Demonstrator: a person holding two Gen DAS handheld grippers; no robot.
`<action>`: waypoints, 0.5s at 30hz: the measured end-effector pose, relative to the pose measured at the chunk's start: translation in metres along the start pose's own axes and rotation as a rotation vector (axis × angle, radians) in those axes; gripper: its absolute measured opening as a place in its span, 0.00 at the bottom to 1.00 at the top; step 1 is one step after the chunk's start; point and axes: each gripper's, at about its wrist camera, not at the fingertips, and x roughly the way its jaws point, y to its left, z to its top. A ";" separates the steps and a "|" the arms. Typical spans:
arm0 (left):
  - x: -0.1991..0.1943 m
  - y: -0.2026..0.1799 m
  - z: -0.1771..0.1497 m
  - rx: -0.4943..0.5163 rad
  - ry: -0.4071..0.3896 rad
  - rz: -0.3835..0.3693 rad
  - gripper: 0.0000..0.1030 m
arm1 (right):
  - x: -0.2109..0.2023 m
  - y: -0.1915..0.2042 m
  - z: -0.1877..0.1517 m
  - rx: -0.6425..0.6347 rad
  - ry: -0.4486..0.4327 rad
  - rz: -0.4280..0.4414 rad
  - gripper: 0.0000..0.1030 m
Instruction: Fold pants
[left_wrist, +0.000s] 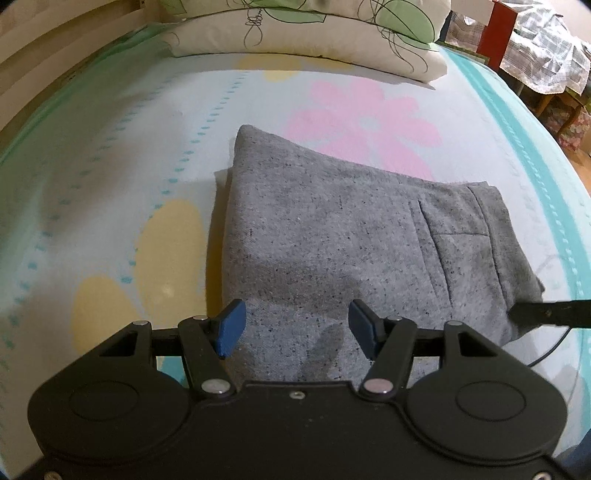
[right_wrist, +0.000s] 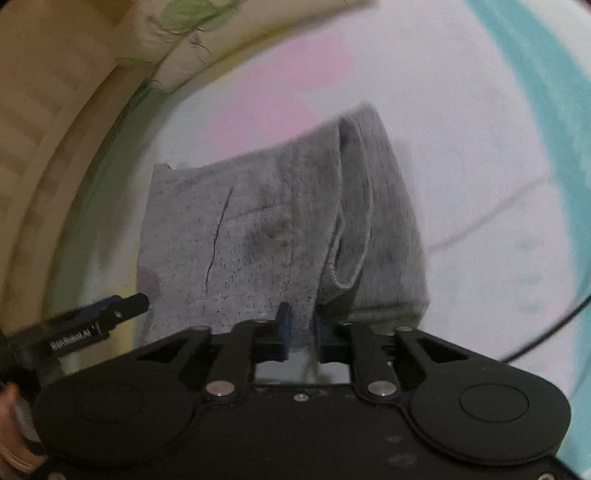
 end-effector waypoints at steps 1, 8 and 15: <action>0.000 0.000 0.000 -0.001 -0.001 -0.001 0.63 | -0.005 0.007 -0.001 -0.039 -0.036 -0.025 0.08; -0.005 -0.010 0.004 0.011 -0.012 -0.036 0.63 | -0.026 0.039 0.007 -0.269 -0.229 -0.234 0.04; 0.018 -0.028 0.004 0.066 0.054 -0.034 0.65 | 0.013 0.013 0.006 -0.251 -0.097 -0.317 0.04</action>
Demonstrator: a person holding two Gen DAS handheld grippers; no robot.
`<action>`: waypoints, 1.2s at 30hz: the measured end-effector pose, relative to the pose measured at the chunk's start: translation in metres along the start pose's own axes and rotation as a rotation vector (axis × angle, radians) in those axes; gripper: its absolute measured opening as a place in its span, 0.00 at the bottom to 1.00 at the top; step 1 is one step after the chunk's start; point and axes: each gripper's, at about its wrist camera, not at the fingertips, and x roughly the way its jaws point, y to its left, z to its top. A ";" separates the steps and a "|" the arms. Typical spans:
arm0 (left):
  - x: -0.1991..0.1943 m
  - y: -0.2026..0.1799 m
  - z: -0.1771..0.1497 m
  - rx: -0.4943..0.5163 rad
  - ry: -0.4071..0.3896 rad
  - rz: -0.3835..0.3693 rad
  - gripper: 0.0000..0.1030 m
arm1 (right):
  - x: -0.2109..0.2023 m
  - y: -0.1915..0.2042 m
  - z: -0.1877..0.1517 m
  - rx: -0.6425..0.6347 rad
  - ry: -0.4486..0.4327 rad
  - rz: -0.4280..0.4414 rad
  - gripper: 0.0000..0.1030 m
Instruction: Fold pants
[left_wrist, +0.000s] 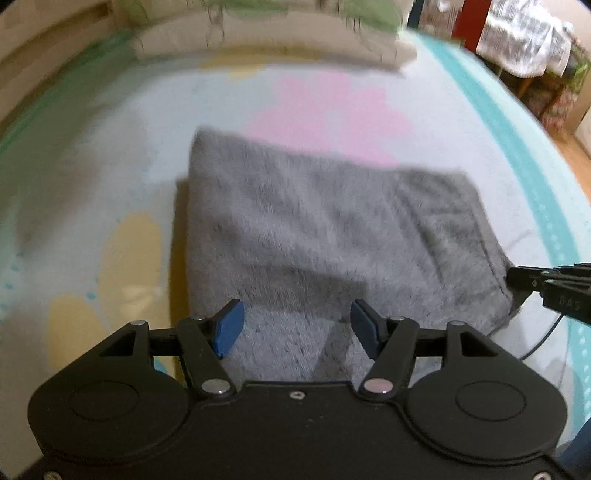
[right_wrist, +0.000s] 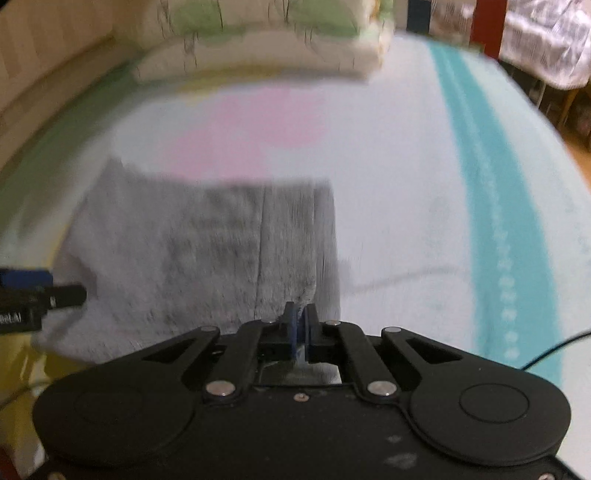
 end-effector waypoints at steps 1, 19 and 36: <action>0.009 -0.001 -0.003 0.007 0.037 0.008 0.65 | 0.007 0.002 -0.003 -0.016 0.024 -0.017 0.04; 0.001 0.043 0.060 -0.119 -0.072 0.105 0.62 | -0.007 0.005 0.037 0.072 -0.214 0.017 0.31; 0.067 0.058 0.067 -0.158 -0.048 0.135 0.65 | 0.071 0.015 0.052 -0.064 -0.190 -0.017 0.62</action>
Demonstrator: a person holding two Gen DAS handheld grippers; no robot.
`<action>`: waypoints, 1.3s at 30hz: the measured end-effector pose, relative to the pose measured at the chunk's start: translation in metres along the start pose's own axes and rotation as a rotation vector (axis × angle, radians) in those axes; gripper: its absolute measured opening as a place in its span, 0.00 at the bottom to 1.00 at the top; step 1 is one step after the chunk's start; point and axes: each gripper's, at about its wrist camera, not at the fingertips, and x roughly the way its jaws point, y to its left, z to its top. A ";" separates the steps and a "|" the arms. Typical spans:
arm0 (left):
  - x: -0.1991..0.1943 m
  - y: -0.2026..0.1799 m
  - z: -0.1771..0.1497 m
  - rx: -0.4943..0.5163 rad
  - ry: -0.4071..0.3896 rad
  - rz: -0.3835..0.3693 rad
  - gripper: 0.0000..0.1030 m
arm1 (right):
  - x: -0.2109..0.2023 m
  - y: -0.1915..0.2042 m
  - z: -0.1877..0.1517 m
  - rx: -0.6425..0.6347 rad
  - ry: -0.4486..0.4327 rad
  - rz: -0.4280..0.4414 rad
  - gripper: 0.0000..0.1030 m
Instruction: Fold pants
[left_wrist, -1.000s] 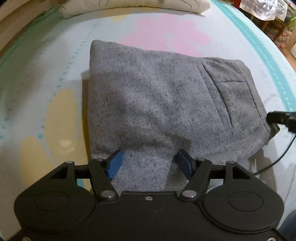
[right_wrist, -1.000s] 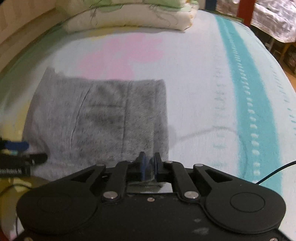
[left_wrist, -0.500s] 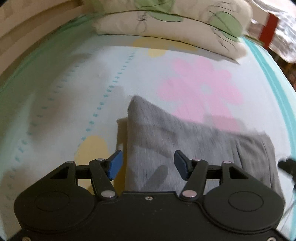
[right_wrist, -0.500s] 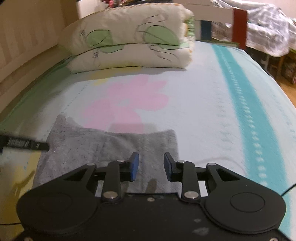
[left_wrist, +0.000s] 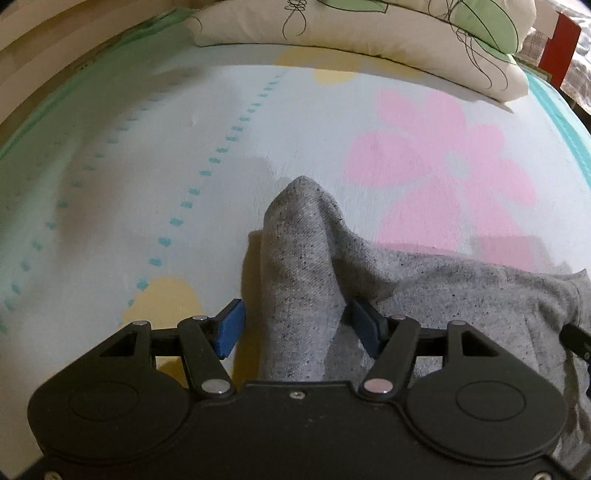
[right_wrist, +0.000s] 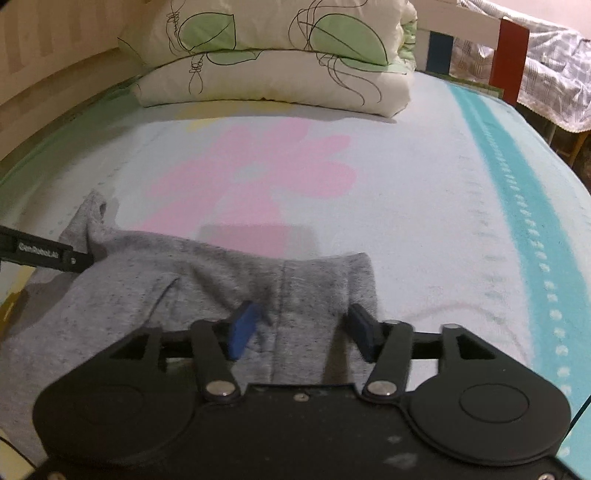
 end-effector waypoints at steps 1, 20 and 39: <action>-0.003 0.001 0.000 -0.006 -0.006 -0.002 0.65 | -0.001 -0.003 -0.003 -0.002 -0.015 0.010 0.63; -0.046 0.023 -0.037 0.010 0.080 -0.017 0.84 | -0.010 -0.061 -0.015 0.231 0.061 0.092 0.63; -0.003 0.028 -0.038 -0.092 0.117 -0.113 1.00 | 0.014 -0.078 -0.015 0.320 0.061 0.213 0.67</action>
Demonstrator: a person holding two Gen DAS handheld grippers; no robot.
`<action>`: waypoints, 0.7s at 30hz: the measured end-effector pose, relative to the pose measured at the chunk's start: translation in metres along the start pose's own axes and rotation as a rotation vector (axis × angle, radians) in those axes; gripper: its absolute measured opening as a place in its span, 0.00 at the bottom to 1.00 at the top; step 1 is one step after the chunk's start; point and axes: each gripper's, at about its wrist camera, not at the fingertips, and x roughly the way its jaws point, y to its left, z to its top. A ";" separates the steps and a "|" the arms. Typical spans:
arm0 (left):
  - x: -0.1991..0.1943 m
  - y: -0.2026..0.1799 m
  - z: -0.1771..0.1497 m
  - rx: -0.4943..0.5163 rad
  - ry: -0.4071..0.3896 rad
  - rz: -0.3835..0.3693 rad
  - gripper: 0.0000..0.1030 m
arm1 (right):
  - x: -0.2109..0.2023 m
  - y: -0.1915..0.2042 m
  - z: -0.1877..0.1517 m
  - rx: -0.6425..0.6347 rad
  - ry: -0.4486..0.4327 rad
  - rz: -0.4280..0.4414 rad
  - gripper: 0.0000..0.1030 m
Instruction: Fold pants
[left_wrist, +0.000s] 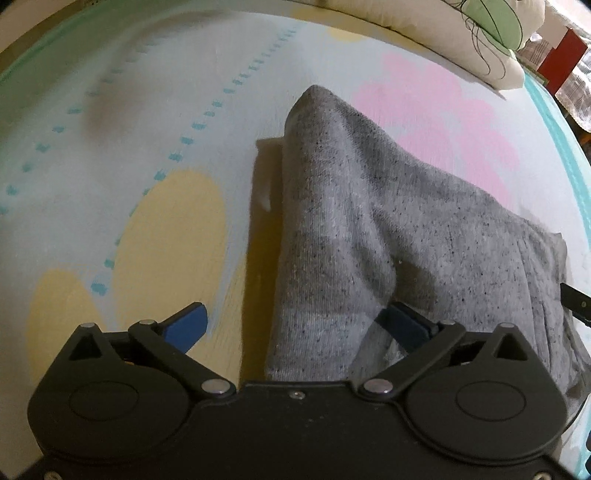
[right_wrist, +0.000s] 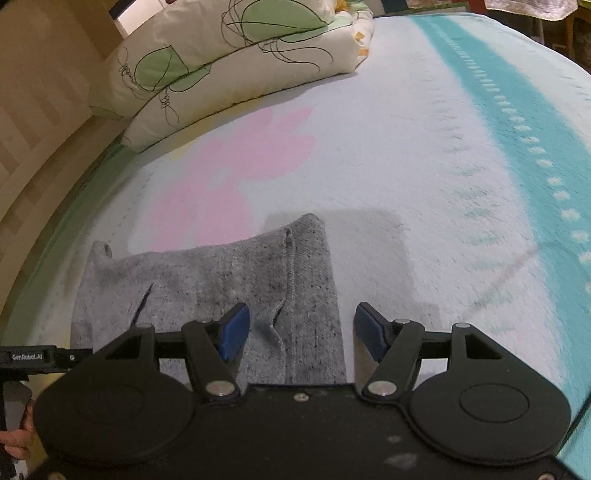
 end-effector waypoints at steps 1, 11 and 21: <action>0.000 0.000 0.000 0.001 0.000 0.001 1.00 | 0.001 0.000 0.001 -0.004 0.005 0.000 0.67; -0.017 -0.012 0.001 0.041 -0.045 -0.103 0.27 | -0.007 0.015 0.006 -0.102 0.005 0.058 0.16; -0.052 -0.015 -0.002 0.068 -0.206 -0.080 0.14 | -0.035 0.052 0.007 -0.243 -0.124 -0.001 0.12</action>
